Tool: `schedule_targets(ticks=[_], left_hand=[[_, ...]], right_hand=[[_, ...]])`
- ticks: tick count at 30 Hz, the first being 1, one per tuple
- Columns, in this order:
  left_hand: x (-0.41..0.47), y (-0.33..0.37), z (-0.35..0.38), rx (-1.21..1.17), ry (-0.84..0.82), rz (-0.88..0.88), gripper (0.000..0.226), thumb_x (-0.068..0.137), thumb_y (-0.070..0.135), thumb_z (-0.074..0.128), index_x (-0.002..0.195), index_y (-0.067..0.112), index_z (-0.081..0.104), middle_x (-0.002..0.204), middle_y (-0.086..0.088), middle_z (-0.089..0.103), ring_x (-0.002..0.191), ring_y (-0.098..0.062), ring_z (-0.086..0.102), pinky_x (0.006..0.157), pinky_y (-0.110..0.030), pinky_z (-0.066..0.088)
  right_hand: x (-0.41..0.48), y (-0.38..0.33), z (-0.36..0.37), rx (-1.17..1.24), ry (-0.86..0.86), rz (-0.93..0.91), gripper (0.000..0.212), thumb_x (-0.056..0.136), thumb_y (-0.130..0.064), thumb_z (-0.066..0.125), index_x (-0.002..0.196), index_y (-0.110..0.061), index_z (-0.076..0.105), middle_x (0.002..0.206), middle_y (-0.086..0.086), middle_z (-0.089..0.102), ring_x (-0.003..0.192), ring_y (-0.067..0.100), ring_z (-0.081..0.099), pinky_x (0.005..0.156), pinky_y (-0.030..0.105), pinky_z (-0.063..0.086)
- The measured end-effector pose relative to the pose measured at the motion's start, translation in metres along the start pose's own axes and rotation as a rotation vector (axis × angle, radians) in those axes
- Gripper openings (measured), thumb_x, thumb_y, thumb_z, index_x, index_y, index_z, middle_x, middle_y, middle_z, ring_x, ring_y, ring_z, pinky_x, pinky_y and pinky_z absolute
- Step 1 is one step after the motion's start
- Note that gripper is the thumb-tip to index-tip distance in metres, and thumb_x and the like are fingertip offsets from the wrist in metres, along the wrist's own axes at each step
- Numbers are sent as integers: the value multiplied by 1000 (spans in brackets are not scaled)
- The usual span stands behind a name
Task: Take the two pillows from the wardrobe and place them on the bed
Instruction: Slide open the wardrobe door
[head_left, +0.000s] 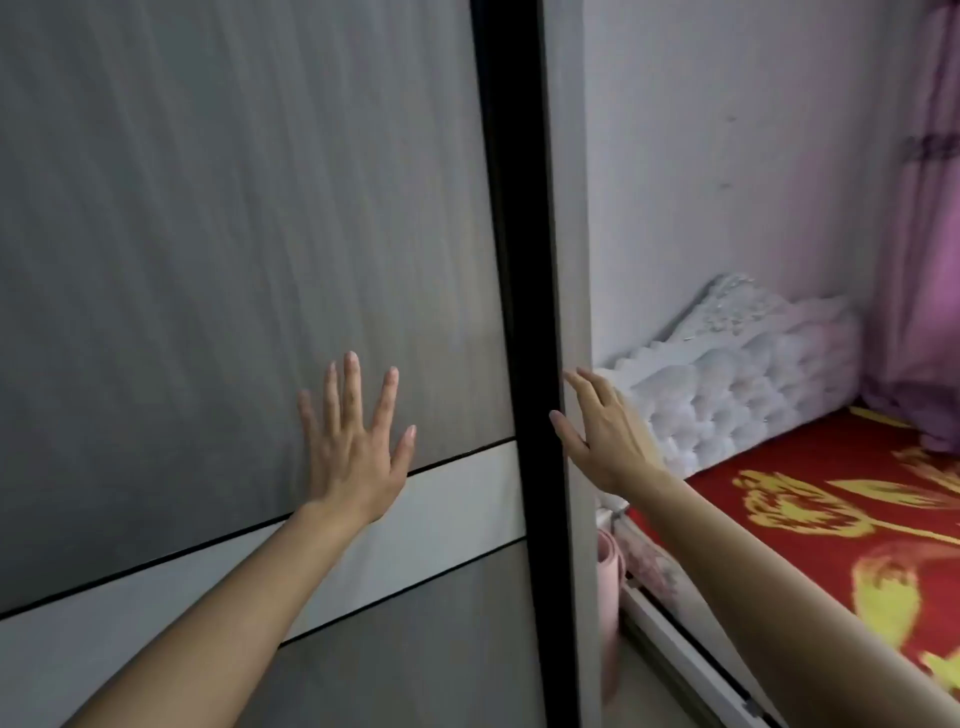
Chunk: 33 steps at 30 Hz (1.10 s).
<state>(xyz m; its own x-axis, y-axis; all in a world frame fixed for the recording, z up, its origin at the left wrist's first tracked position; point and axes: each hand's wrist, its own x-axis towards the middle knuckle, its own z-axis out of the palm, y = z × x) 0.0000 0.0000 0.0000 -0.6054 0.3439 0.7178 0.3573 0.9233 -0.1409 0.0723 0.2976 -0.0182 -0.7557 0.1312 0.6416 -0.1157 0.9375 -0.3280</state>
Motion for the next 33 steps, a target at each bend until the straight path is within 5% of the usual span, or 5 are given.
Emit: schedule_targets(ticks=[8, 12, 21, 27, 33], left_hand=[[3, -62, 71, 235, 25, -23, 86, 86, 73, 28, 156, 30, 3, 164, -9, -13, 151, -31, -10, 113, -68, -3], [7, -61, 92, 228, 146, -36, 92, 82, 76, 33, 156, 29, 5, 164, -10, -12, 151, -34, -8, 113, -65, -16], [5, -73, 99, 248, 252, 6, 89, 85, 76, 35, 156, 30, 8, 165, -9, -8, 152, -33, -5, 113, -68, -9], [-6, -99, 94, 267, 250, 5, 89, 85, 77, 36, 156, 29, 11, 165, -10, -5, 152, -34, -2, 114, -68, -8], [-28, -141, 78, 290, 204, -23, 89, 86, 76, 33, 156, 27, 10, 165, -12, -6, 151, -36, -2, 113, -68, -11]], right_hand=[[44, -4, 103, 529, -174, 321, 76, 100, -49, 42, 158, -18, 4, 165, 3, 18, 150, 19, 20, 119, 34, 20], [40, -9, 141, 637, -64, 421, 66, 102, -43, 41, 157, -25, 9, 163, -2, 22, 149, 17, 24, 109, 26, 22], [34, -35, 168, 452, 177, 489, 66, 96, -59, 35, 152, -35, 13, 156, -1, 37, 129, 29, 51, 97, 47, 43], [25, -61, 172, 463, 145, 448, 66, 95, -60, 36, 152, -36, 12, 153, -3, 39, 81, 4, 53, 83, 37, 41], [13, -101, 179, 482, 70, 373, 66, 98, -52, 42, 152, -36, 9, 152, -3, 40, 71, -4, 55, 68, 29, 45]])
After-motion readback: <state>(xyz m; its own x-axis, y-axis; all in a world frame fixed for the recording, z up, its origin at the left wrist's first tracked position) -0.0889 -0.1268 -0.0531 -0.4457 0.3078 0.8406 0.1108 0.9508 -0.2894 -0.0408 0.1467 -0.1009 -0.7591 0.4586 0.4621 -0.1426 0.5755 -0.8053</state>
